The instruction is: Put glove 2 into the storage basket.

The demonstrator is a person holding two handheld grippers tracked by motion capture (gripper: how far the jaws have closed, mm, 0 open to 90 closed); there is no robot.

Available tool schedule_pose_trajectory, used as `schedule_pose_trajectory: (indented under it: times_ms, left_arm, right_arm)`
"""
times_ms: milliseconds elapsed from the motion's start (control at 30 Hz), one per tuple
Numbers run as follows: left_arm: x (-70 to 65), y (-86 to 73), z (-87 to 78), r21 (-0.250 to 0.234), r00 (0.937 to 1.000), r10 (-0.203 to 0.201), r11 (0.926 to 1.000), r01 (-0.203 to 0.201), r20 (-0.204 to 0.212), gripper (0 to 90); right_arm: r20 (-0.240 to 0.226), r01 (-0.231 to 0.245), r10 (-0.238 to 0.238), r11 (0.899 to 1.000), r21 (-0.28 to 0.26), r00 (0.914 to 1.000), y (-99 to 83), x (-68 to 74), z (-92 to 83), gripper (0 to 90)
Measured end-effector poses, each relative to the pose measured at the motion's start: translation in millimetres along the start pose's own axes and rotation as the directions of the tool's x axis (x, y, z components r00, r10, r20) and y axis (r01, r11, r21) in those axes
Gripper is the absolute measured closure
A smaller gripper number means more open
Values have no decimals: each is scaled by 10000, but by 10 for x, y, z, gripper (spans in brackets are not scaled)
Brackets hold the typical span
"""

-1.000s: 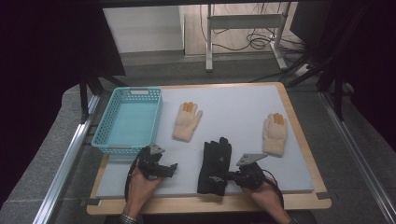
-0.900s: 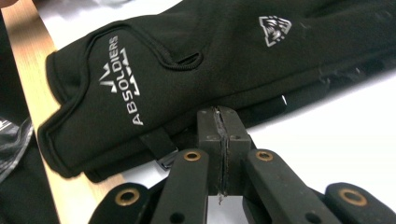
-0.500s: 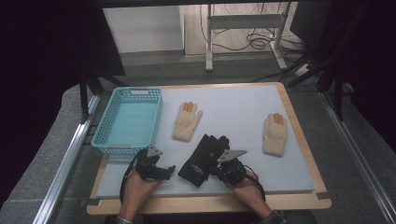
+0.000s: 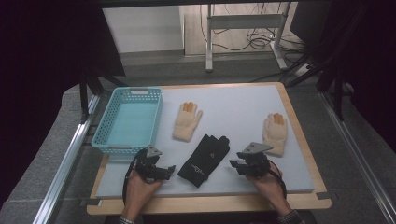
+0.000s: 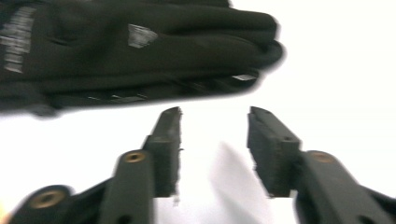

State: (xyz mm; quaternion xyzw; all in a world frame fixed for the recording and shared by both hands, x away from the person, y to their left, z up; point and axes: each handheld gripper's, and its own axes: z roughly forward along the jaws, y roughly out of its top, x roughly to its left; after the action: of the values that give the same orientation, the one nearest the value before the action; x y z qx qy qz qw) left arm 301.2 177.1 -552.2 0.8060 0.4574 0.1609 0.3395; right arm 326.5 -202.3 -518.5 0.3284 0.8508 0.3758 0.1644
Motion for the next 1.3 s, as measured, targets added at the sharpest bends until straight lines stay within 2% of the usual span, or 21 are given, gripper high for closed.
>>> schedule_pose_trajectory:
  times_ms: [133, 167, 200, 300, 367, 400, 833, 967, 1000, 1100, 1200, 1300]
  left_arm:
    - [0, -1, 0, -3, 10000, 1, 10000, -1, 2, 21]
    - [0, -1, 0, -3, 10000, 1, 10000, -1, 2, 20]
    - [0, -1, 0, 1, 10000, 3, 10000, -3, 1, 21]
    - [1, -1, 1, 2, 10000, -4, 10000, 4, 7, 20]
    - [1, 0, 1, 6, 10000, -12, 10000, 12, 13, 20]
    - [1, 0, 1, 4, 10000, -16, 10000, 16, 15, 20]
    - [8, 2, -10, -39, 10000, 49, 10000, -49, 62, 30]
    - [19, 16, -32, -92, 9998, -131, 9999, 133, 164, 47]
    - [18, 49, -72, -238, 9990, -234, 9994, 243, 376, 49]
    - [3, 102, -118, -350, 9986, -261, 9990, 278, 466, 48]
    - [-62, 237, -150, -620, 9936, -443, 9968, 510, 1043, 47]
    - [-115, 345, -109, -500, 9894, -551, 9968, 624, 1346, 41]
  right_arm:
    - [552, -228, 225, 9997, 46, 9982, -83, -156, -3, 310]
    - [552, -228, 225, 9997, 46, 9982, -83, -156, -3, 310]
    - [716, -326, 318, 9994, 106, 9969, -118, -215, 7, 264]
    - [1068, -256, 228, 9994, 249, 9940, -152, -256, 30, 208]
    - [977, -497, 466, 9983, 291, 9941, -160, -285, 40, 190]
    - [921, -632, 600, 9974, 331, 9939, -160, -298, 44, 186]
    - [937, -635, 606, 9976, 283, 9938, -168, -298, 46, 184]
    - [948, -635, 606, 9976, 276, 9936, -169, -297, 45, 184]
    - [949, -632, 604, 9976, 274, 9937, -169, -297, 46, 184]
    - [952, -630, 602, 9976, 270, 9936, -169, -296, 45, 184]
    - [961, -622, 593, 9977, 269, 9936, -170, -295, 46, 184]
    - [963, -623, 594, 9977, 267, 9936, -170, -295, 46, 184]
